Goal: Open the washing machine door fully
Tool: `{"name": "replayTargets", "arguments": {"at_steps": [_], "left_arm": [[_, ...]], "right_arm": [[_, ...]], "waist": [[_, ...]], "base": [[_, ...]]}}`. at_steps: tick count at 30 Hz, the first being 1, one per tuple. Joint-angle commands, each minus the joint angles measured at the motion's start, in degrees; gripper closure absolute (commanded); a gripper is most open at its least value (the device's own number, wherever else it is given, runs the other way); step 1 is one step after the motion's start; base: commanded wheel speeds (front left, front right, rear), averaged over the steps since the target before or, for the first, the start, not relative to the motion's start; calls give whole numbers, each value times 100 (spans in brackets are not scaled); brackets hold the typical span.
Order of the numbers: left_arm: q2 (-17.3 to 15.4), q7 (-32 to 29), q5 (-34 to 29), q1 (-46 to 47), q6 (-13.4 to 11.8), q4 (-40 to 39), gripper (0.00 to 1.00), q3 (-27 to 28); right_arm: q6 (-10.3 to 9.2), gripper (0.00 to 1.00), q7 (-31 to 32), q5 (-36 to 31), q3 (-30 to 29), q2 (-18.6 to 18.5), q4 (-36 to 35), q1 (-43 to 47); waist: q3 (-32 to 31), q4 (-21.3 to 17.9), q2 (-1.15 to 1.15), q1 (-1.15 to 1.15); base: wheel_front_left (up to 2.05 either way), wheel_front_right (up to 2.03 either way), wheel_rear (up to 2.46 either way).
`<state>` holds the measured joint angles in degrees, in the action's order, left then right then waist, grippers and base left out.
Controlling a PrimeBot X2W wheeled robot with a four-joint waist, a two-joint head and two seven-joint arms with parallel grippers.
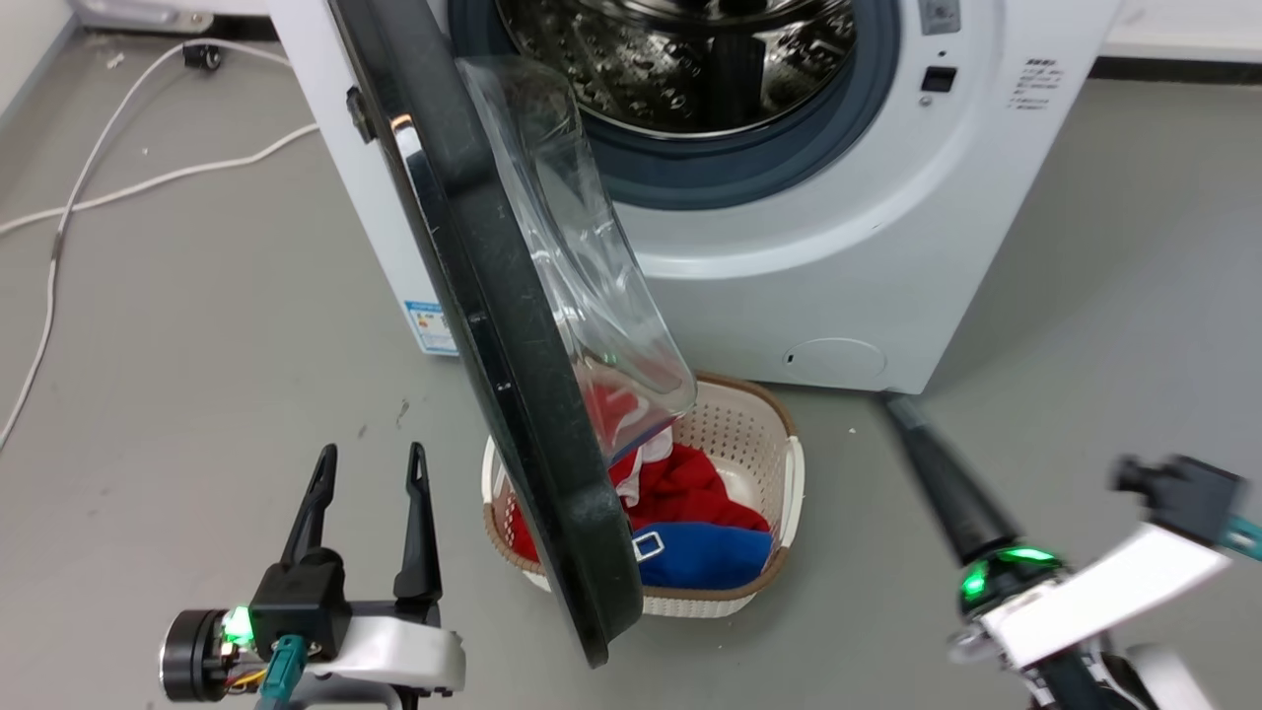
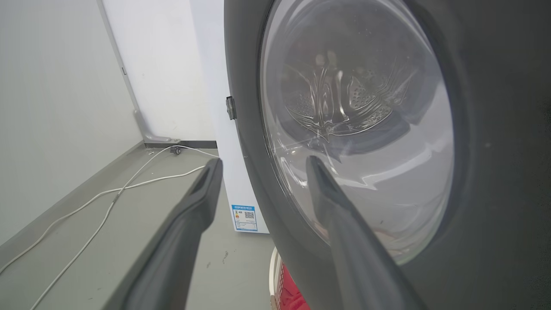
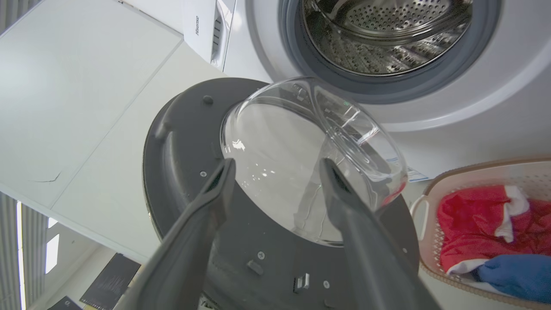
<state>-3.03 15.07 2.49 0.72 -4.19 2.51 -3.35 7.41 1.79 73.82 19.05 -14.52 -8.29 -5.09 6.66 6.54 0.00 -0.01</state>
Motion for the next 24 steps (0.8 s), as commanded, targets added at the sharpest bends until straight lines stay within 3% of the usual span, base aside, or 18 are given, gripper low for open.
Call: {"name": "replayTargets", "arguments": {"at_steps": [1,4,7,10,16,24], "left_arm": [[-18,16,-32,-69,3,-9,0,15],[-29,16,-30,-156,7,-21,0,102],[-36,16,-41,-237,5,-27,0,181],[-35,16,-61,-308,15,-42,0,237],[-35,16,-95,-382,51,-70,0,289],[-25,16,-131,-377,88,-84,0,224]], "right_arm": [[15,0,-196,-138,-58,-16,6,96],[15,0,-1133,-1015,-325,-144,258,151],[15,0,-1595,-1869,-692,-55,509,181],[15,0,-1689,-2986,-1137,72,526,242],[8,0,-1695,-5301,-1994,673,2,554],[8,0,-1697,-6432,-2426,1093,-61,1082]], "waist": [[-66,-59,0,1],[-162,-143,0,1],[-250,-214,0,1],[-319,-274,0,1],[-394,-337,0,1],[-441,-324,0,1]], "base": [[0,0,0],[0,0,0],[0,0,0],[0,0,0],[0,0,0],[0,0,0]]}}
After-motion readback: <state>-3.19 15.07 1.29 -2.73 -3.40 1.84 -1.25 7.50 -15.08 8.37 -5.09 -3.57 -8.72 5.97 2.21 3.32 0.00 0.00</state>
